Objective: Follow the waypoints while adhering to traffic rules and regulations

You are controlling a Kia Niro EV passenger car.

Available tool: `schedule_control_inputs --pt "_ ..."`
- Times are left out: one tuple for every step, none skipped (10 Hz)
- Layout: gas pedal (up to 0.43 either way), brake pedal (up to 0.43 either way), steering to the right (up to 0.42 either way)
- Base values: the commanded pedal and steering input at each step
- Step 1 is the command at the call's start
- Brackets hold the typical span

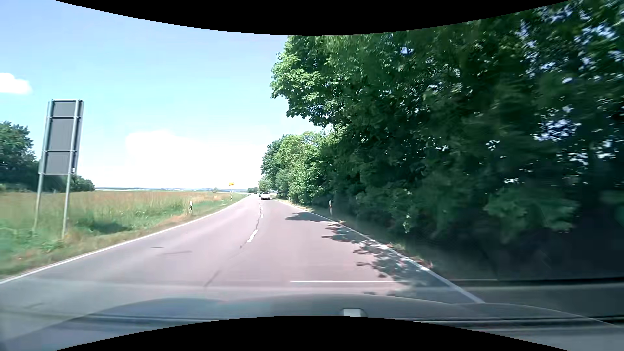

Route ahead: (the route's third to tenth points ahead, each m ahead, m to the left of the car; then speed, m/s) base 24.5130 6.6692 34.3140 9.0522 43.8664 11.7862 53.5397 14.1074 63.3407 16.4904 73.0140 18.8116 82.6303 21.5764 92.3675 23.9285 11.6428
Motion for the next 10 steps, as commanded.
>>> schedule_control_inputs --pt "0.22 0.0 -0.049" --pt "0.248 0.0 -0.049" --pt "0.26 0.0 -0.05" --pt "0.268 0.0 -0.049" --pt "0.28 0.0 -0.049" --pt "0.287 0.0 -0.049" --pt "0.299 0.0 -0.049" --pt "0.311 0.0 -0.049" --pt "0.311 0.0 -0.049" --pt "0.311 0.0 -0.049"
